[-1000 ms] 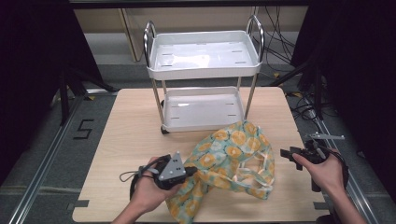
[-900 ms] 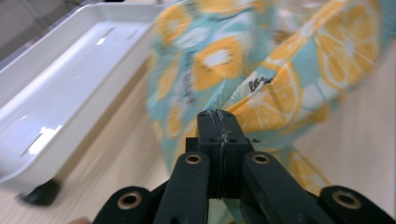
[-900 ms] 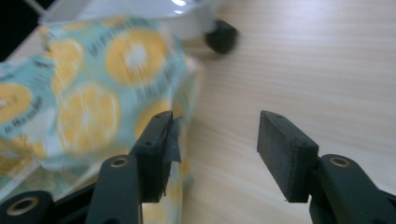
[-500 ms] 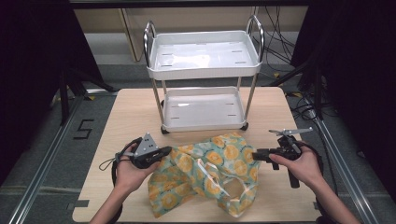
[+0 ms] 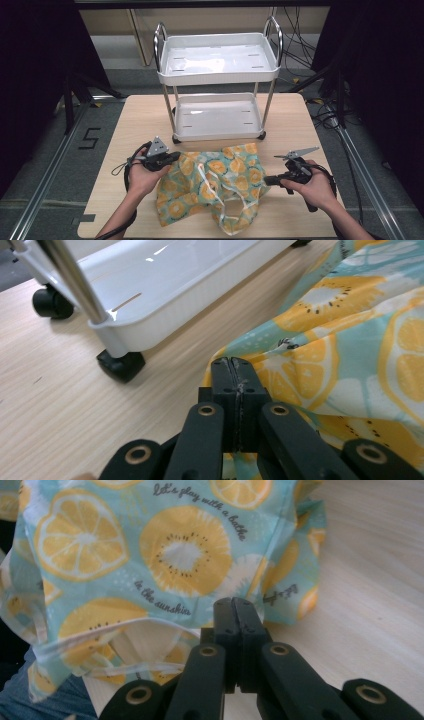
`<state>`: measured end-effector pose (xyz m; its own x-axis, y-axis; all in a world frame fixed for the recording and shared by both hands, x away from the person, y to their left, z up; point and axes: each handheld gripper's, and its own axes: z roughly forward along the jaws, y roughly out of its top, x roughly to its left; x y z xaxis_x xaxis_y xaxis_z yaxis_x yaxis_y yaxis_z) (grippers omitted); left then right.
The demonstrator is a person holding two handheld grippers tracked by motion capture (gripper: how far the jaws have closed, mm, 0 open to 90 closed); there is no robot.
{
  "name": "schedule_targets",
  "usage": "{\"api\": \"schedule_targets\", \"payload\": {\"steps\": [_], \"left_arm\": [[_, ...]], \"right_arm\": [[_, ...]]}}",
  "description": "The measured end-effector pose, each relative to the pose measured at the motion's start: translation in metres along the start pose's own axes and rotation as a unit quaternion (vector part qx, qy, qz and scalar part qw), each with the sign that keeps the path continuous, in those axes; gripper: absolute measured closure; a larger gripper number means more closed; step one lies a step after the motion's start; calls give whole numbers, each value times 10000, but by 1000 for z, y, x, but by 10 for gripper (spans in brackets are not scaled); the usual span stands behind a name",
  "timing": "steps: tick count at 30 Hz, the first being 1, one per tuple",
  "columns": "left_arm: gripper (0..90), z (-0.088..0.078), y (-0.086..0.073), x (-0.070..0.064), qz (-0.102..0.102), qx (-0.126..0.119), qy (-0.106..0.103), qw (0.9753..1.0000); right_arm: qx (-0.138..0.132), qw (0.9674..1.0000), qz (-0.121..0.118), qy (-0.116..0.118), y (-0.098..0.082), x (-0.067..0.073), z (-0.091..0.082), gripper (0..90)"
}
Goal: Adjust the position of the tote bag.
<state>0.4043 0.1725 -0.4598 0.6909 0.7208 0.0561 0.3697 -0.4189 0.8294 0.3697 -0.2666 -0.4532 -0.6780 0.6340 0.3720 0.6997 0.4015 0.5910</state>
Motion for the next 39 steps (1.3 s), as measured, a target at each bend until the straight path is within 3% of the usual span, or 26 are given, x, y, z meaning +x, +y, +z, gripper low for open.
{"api": "schedule_targets", "payload": {"steps": [1,4,5,6,7,10,13,14,16,17,20,21,22,24,25,26,28,30,31,32,34,35,36,37,38,39], "left_arm": [[893,0,1,3,105,90,40,9999],[891,3,0,4,28,73,84,9999],[889,4,0,8,78,262,158,9995],[886,4,0,8,78,262,158,9995],[886,8,-1,7,-122,161,154,9997],[798,8,-1,7,-183,227,158,9994],[670,-4,4,2,-206,133,86,9997],[624,-17,6,0,-216,123,67,9997],[560,-22,6,-2,-277,106,42,9996],[538,-38,7,-6,-363,-50,67,9993],[491,-61,8,-11,-384,-48,77,9992],[489,-67,9,-16,-426,-88,30,9990],[487,-71,10,-21,-500,-72,-95,9987],[469,-78,12,-36,-619,-193,-348,9973],[456,-78,12,-36,-619,-193,-348,9973],[444,-81,15,-51,-721,-214,-655,9950],[402,-81,18,-66,-647,-210,-836,9942],[385,-79,19,-74,-613,-240,-849,9942],[370,-78,20,-79,-533,-103,-879,9947],[352,-74,21,-86,-255,14,-755,9968],[350,-67,17,-88,-60,266,-491,9984],[355,-67,17,-88,-60,266,-491,9984],[355,-63,14,-86,47,482,-412,9980],[425,-56,5,-86,178,768,-268,9965],[456,-55,3,-85,281,902,-282,9951],[501,-52,-2,-85,279,996,-271,9943]], "right_arm": [[1,9999,-122,-7,-1,1,1,900],[137,9997,-174,62,-3,9,6,900],[208,9995,-237,47,-4,12,9,900],[258,9993,-265,59,-5,13,11,900],[258,9993,-265,59,-5,13,11,900],[199,9993,-321,41,-5,15,12,900],[-129,9997,-205,-54,-3,15,4,865],[-222,9996,-165,-111,-3,15,2,854],[-299,9995,-88,-112,-3,14,0,836],[-261,9996,-77,-113,-3,14,0,830],[-249,9995,-116,-124,-4,15,0,815],[-289,9995,-33,-147,-4,16,1,809],[-288,9993,-188,-156,-3,15,1,799],[-391,9992,-24,-39,-2,18,0,779],[-365,9993,-69,-60,-2,17,-2,777],[-478,9987,-56,-190,-2,17,-3,769],[-560,9984,80,-63,-1,17,-6,747],[-532,9985,-17,-137,-2,14,-7,732],[-622,9980,110,-81,-2,16,-7,724],[-631,9979,82,-99,-3,16,-6,706],[-646,9977,97,-168,-4,16,-6,699],[-611,9980,101,-148,-4,16,-6,697],[-611,9980,101,-148,-4,16,-6,697],[-578,9982,128,-122,-5,15,-5,695],[-560,9981,16,-239,-6,13,-5,696],[-574,9981,46,-204,-6,12,-4,697]]}}
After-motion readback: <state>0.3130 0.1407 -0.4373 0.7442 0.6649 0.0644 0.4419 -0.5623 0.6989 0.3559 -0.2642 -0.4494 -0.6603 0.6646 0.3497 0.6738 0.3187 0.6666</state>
